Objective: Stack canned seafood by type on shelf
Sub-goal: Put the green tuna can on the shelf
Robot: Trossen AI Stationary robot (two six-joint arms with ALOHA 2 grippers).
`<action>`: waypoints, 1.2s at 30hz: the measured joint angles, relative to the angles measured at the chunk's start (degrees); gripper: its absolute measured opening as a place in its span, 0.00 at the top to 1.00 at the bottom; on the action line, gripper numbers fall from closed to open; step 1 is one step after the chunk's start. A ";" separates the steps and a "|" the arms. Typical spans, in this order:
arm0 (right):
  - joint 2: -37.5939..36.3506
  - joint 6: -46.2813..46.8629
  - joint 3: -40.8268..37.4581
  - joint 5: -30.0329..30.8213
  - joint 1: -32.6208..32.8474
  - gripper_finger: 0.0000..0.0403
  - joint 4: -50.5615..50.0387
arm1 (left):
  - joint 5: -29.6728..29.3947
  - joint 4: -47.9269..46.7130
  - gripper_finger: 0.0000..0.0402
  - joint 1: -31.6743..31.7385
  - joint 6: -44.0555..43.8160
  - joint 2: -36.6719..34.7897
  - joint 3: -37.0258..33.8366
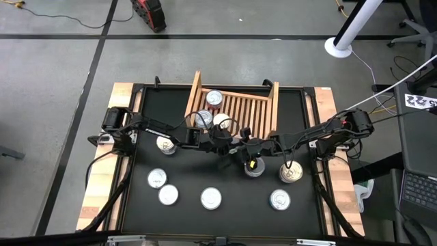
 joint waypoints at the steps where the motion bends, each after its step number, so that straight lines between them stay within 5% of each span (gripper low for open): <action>1: 0.00 0.00 0.00 0.00 0.00 0.67 0.06 | 0.00 0.00 1.00 0.00 0.34 0.00 0.00; 12: 0.00 0.08 0.02 -0.03 0.00 0.64 0.36 | 0.25 -0.27 0.95 -0.07 6.40 0.00 0.04; 26: 0.04 2.68 0.19 0.55 -0.09 0.65 0.32 | 0.04 -1.33 0.50 -0.28 24.45 0.00 0.04; 36: 0.18 6.14 0.02 0.42 -0.08 0.65 2.72 | -3.24 -8.61 0.42 -0.24 32.99 0.02 0.04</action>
